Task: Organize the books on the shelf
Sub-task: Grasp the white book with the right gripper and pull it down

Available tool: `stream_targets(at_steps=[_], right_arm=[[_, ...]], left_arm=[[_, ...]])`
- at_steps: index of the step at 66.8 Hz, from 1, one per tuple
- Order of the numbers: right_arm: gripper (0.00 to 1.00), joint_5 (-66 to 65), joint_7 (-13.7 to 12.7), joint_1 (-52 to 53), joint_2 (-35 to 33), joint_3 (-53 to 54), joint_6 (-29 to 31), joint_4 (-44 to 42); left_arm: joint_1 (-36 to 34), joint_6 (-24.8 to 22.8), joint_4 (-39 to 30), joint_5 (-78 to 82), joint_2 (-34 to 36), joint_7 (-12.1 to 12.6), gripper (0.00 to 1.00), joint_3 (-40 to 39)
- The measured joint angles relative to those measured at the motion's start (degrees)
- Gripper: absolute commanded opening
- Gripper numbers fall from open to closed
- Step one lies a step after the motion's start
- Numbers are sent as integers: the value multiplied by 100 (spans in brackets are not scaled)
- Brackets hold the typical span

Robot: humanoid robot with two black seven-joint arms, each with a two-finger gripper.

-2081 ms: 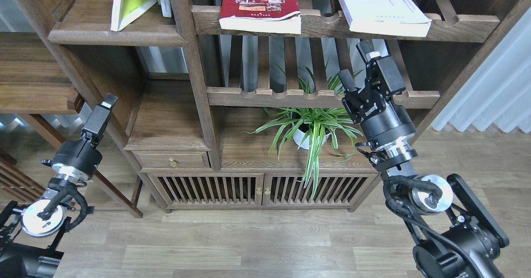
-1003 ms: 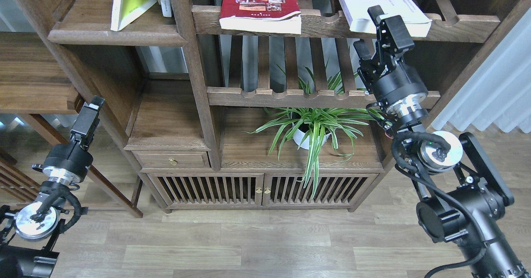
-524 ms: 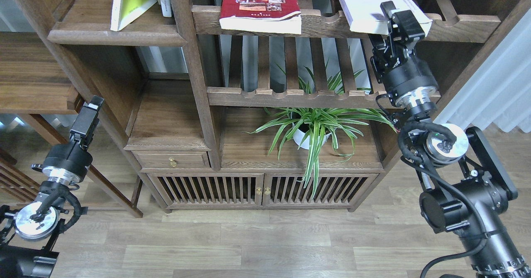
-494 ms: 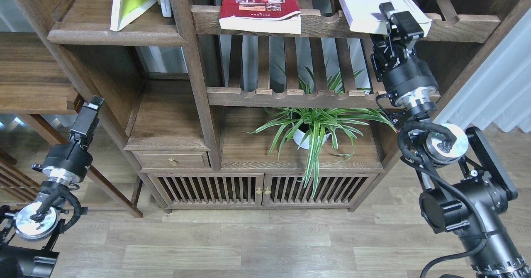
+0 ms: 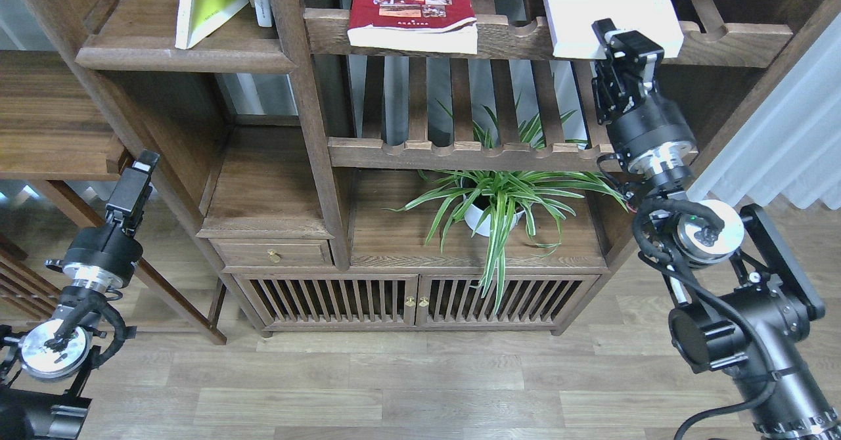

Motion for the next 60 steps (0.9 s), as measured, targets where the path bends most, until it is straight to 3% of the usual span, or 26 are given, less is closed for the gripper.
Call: stream_targets(at_steps=[16, 26, 32, 43, 60], right_arm=[[4, 16, -36, -1450, -174, 386, 1078, 130], [4, 19, -81, -2836, -279, 166, 2115, 152], [4, 10, -85, -3207, -278, -75, 2445, 150], [4, -62, -86, -3453, -187, -687, 2740, 144], [5, -396, -159, -2987, -41, -1810, 2775, 135]], left_arm=[[30, 0, 10, -148, 0, -2, 100, -5], [143, 0, 105, -373, -85, 2, 100, 142], [270, -4, 156, -487, -214, 3, 100, 321], [518, -4, 216, -590, -395, 62, 100, 883], [416, 0, 325, -886, -320, 217, 100, 1666]])
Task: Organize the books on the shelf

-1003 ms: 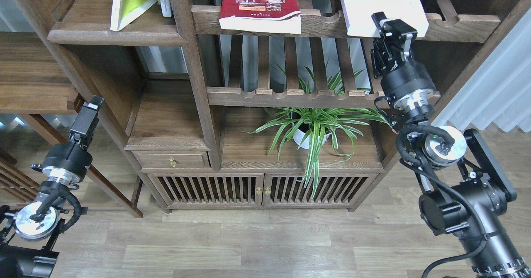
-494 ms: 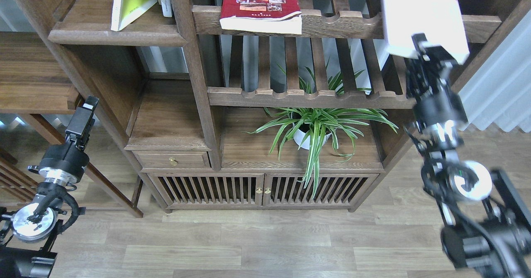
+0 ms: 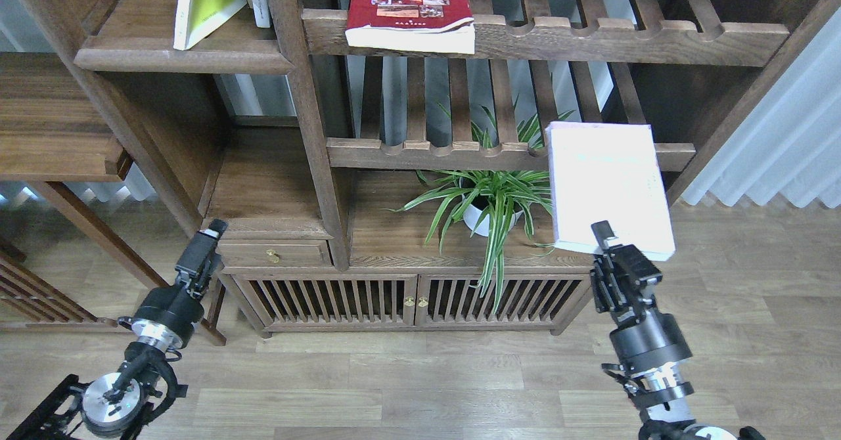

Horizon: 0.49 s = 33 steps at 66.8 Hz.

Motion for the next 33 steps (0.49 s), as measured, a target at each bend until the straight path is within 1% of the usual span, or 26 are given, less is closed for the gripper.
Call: stream_targets(at_steps=[9, 12, 13, 21, 28, 33], right_arm=[[5, -74, -75, 331, 232, -378, 6, -66], [5, -119, -140, 365, 355, -423, 6, -106], [5, -197, -215, 367, 479, -444, 7, -158], [5, -451, -378, 299, 791, -443, 18, -255], [5, -657, -516, 250, 1126, -355, 29, -338], [5, -786, -588, 199, 1214, -343, 38, -413]], left_arm=[[16, 0, -62, -152, 35, 289, 100, 127], [82, 0, -103, -269, 35, 339, 100, 153], [153, 0, -141, -424, 32, 372, 100, 192], [222, 0, -243, -553, 112, 388, 100, 210], [229, 0, -405, -700, 488, 390, 100, 148], [209, 0, -489, -872, 764, 392, 100, 127]])
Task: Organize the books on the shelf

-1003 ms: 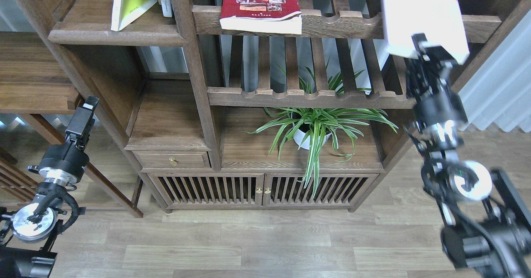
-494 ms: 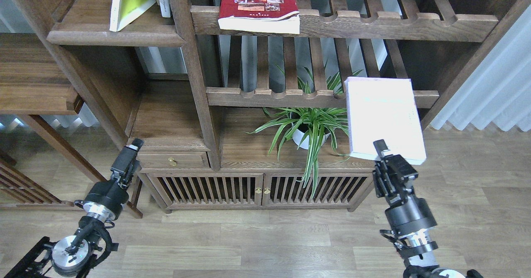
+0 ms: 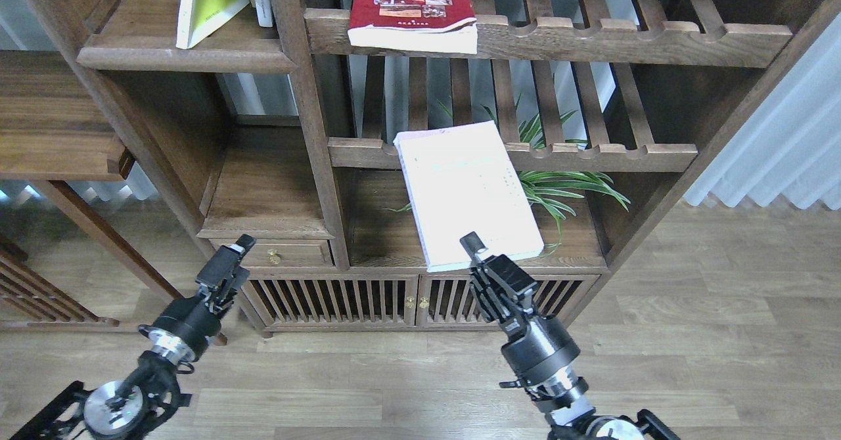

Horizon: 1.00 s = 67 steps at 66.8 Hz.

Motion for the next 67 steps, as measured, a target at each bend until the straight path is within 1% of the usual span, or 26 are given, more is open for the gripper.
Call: stream_targets(at_steps=[6, 12, 21, 25, 28, 29, 33, 38, 45, 57, 67], right_arm=[[5, -207, -43, -85, 26, -22, 30, -71], [5, -379, -71, -114, 32, -119, 56, -99], [6, -434, -140, -119, 35, -274, 58, -178], [6, -434, -224, -116, 35, -349, 58, -261], [6, -432, -302, -103, 35, -412, 58, -314], [6, -420, -393, -90, 34, -465, 58, -355], [6, -410, -486, -80, 34, -498, 58, -377], [6, -393, -637, -54, 33, -592, 58, -391], [6, -339, -764, -22, 33, -752, 58, -395], [6, -305, -882, -6, 33, -918, 58, -396], [6, -301, -901, 4, 33, -946, 58, -405]], left_arm=[[6, 0, -206, -258, 381, 7, 100, 59], [55, 0, -714, -731, 984, 71, 100, 211], [77, 0, -1331, -1790, 1801, 417, 100, 726], [52, 0, -1588, -2310, 2198, 609, 100, 1087], [13, 0, -1712, -2538, 2389, 689, 100, 1319], [-97, 0, -1823, -2719, 2563, 746, 100, 1622], [-216, 0, -1871, -2788, 2646, 767, 99, 1854], [-466, 0, -1917, -2824, 2756, 780, 99, 2364], [-734, 0, -1947, -2837, 2931, 781, 98, 2923], [-1246, 0, -1958, -2888, 3069, 781, 98, 3738], [-1426, 0, -2128, -3105, 3070, 781, 98, 3909]])
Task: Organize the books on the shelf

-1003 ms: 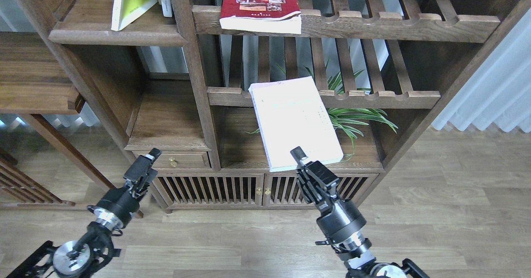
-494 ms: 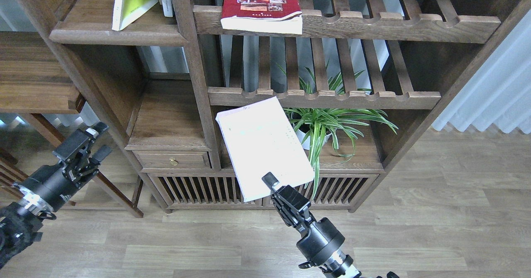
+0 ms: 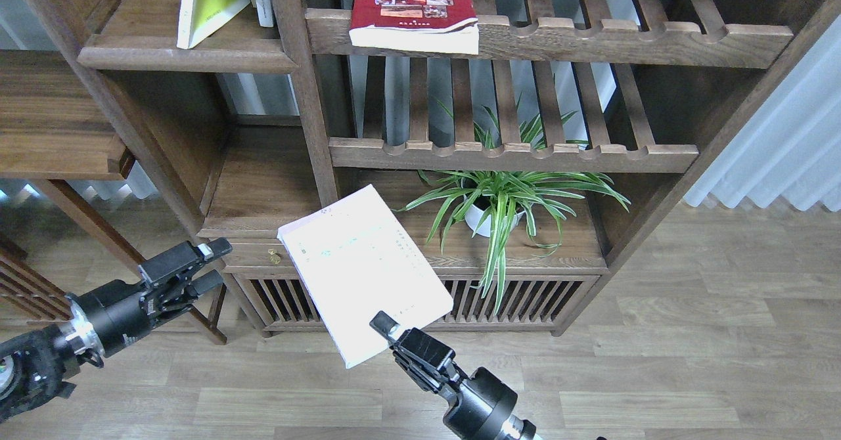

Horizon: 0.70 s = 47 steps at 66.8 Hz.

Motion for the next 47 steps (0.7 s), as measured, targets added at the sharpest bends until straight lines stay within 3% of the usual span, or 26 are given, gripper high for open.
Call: stream_targets(at_steps=[13, 47], right_arm=[[6, 0, -3, 32, 0, -8, 0, -1], [7, -16, -4, 38, 0, -209, 0, -6]], left_arm=[[64, 0, -294, -75, -193, -33, 98, 57], [41, 0, -270, -78, -912, -77, 96, 456]])
